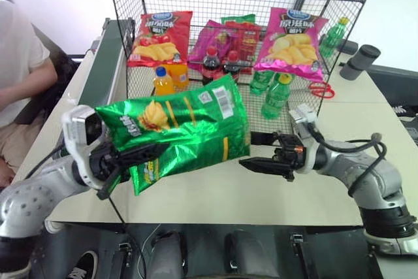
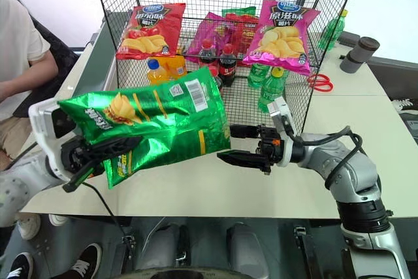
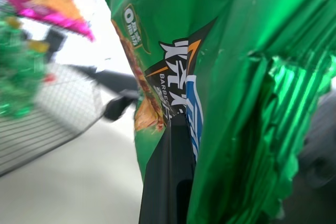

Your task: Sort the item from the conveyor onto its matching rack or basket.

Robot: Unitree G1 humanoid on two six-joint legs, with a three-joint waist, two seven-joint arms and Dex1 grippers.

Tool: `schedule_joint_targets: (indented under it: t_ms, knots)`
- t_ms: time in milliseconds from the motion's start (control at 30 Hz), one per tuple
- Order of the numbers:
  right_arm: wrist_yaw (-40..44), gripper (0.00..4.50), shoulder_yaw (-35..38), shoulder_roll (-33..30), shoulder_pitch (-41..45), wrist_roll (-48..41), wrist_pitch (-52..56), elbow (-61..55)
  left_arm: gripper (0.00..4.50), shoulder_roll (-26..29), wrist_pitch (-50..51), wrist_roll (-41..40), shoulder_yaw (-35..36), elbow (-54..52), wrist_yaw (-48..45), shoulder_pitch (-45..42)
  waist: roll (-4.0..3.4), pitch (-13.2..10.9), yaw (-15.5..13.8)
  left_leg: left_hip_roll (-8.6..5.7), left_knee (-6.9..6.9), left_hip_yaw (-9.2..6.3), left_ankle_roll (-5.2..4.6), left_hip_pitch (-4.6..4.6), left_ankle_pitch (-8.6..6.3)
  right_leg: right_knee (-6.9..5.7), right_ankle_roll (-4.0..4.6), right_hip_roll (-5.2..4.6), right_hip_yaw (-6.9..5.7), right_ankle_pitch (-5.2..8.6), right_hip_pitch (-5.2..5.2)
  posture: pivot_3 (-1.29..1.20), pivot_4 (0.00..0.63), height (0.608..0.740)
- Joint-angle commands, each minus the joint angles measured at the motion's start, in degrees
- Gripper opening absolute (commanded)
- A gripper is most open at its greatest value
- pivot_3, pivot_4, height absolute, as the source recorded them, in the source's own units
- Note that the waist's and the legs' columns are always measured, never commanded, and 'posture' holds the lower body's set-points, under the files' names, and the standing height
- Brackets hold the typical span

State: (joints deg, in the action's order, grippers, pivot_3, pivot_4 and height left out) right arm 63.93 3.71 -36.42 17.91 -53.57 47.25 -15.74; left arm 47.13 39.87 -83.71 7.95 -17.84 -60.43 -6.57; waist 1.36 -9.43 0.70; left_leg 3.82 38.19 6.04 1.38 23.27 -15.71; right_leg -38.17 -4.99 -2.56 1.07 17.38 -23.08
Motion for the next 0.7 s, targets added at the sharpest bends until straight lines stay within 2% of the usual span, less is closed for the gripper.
schedule_joint_targets:
  t_ms: [33,167,333,433,467,533,667,700]
  knots:
    - [-1.4,4.5,2.58,0.12,1.43,-7.44,3.97,-4.0,0.04,-1.63,3.47,2.67,-2.38,2.34,-4.27,-3.67,0.0,0.0,0.01,0.0,0.0,0.0,0.0,0.01,0.0,0.01,0.0,0.01,0.0,0.0,-0.01,0.0,0.15,0.74]
    - [-2.93,4.5,0.96,1.14,2.71,-10.12,6.45,-5.64,0.04,-5.23,6.1,6.3,-5.37,5.39,-7.4,-8.18,0.01,0.0,0.12,0.0,0.0,-0.04,0.0,0.05,0.0,0.03,0.0,0.03,0.0,0.0,-0.04,0.0,0.15,0.74]
    - [-3.23,4.5,0.33,0.87,3.25,-12.57,8.98,-6.69,0.04,-7.57,8.15,8.67,-5.11,6.51,-9.19,-9.94,0.01,0.0,0.09,0.0,0.0,-0.08,0.0,0.08,0.0,0.03,-0.01,0.04,0.0,0.0,-0.06,0.0,0.15,0.74]
    - [-3.07,3.66,-0.66,0.88,4.26,-11.33,9.07,-5.63,0.0,-9.2,7.99,9.91,-4.78,6.32,-9.02,-10.03,0.01,0.0,0.08,0.0,0.0,-0.08,0.0,0.08,0.0,0.03,-0.01,0.02,0.01,0.0,-0.06,0.0,0.15,0.74]
    - [-2.66,3.08,-1.04,0.58,4.35,-10.92,9.18,-5.67,0.0,-9.66,8.03,10.14,-4.49,6.29,-8.83,-10.03,0.01,0.0,0.07,0.0,0.0,-0.08,0.0,0.08,0.0,0.03,0.0,0.02,0.01,0.0,-0.06,0.0,0.15,0.74]
    - [-1.97,2.32,-1.77,0.24,4.12,-10.19,9.1,-5.86,0.0,-10.17,8.11,10.62,-3.76,6.33,-8.45,-9.94,0.01,0.0,0.07,0.0,0.01,-0.1,0.0,0.09,0.0,0.03,-0.01,0.02,0.0,0.0,-0.06,0.0,0.15,0.74]
    - [-1.5,0.4,-2.78,0.02,3.54,-8.42,7.86,-5.81,0.0,-9.72,9.56,11.15,-2.29,7.22,-8.03,-9.67,0.02,0.0,0.11,0.0,0.01,-0.11,-0.01,0.1,0.0,0.03,-0.01,0.02,0.0,0.0,-0.07,0.0,0.15,0.74]
    - [-1.46,0.05,-2.87,0.03,3.41,-7.96,7.47,-5.73,0.0,-9.53,10.09,11.25,-1.83,7.89,-7.23,-9.81,0.01,0.0,0.1,0.0,0.01,-0.11,-0.01,0.1,0.0,0.03,-0.01,0.02,0.0,0.0,-0.07,0.0,0.15,0.74]
